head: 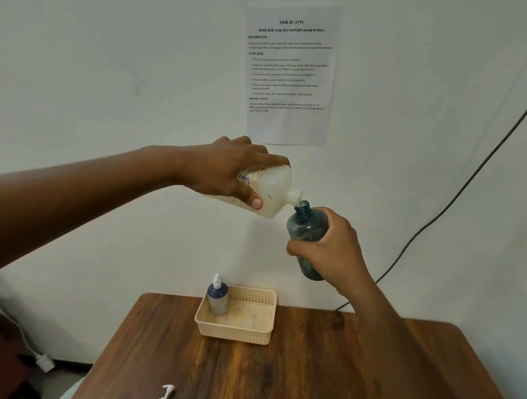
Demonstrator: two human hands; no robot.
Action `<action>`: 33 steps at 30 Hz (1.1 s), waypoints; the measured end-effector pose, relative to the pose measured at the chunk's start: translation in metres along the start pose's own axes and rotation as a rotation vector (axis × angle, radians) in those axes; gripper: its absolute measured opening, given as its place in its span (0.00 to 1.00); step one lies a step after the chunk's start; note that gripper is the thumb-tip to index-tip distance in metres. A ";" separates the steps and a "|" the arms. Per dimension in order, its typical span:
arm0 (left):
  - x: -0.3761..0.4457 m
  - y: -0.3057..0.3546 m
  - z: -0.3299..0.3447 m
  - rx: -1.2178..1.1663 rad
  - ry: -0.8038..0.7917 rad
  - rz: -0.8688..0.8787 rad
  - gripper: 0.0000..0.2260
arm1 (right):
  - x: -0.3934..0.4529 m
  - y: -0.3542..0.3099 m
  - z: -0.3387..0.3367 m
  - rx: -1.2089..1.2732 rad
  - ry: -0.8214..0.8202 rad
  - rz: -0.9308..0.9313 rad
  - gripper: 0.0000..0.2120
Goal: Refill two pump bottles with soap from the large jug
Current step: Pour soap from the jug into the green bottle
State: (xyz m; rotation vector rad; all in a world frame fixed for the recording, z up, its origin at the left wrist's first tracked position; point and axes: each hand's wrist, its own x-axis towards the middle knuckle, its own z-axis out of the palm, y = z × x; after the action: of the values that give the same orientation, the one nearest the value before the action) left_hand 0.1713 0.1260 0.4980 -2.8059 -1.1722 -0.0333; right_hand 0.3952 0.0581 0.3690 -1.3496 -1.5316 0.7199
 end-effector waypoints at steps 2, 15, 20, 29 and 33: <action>0.001 0.000 -0.001 0.001 0.002 0.005 0.37 | 0.000 0.000 0.000 -0.002 0.003 0.004 0.28; 0.004 0.001 -0.005 0.021 0.002 0.020 0.37 | 0.000 -0.003 -0.002 0.008 0.012 0.003 0.27; 0.005 0.001 -0.007 0.015 0.000 0.018 0.37 | -0.001 -0.004 -0.002 0.014 0.015 0.004 0.26; 0.006 0.002 -0.011 0.028 -0.006 0.020 0.37 | -0.001 -0.005 -0.001 0.013 0.025 -0.001 0.27; 0.007 0.002 -0.012 0.031 -0.011 0.018 0.38 | 0.000 -0.005 -0.002 0.018 0.026 0.007 0.27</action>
State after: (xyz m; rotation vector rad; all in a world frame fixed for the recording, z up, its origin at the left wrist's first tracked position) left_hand 0.1779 0.1278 0.5099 -2.7926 -1.1399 0.0010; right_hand 0.3949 0.0564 0.3739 -1.3473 -1.4970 0.7162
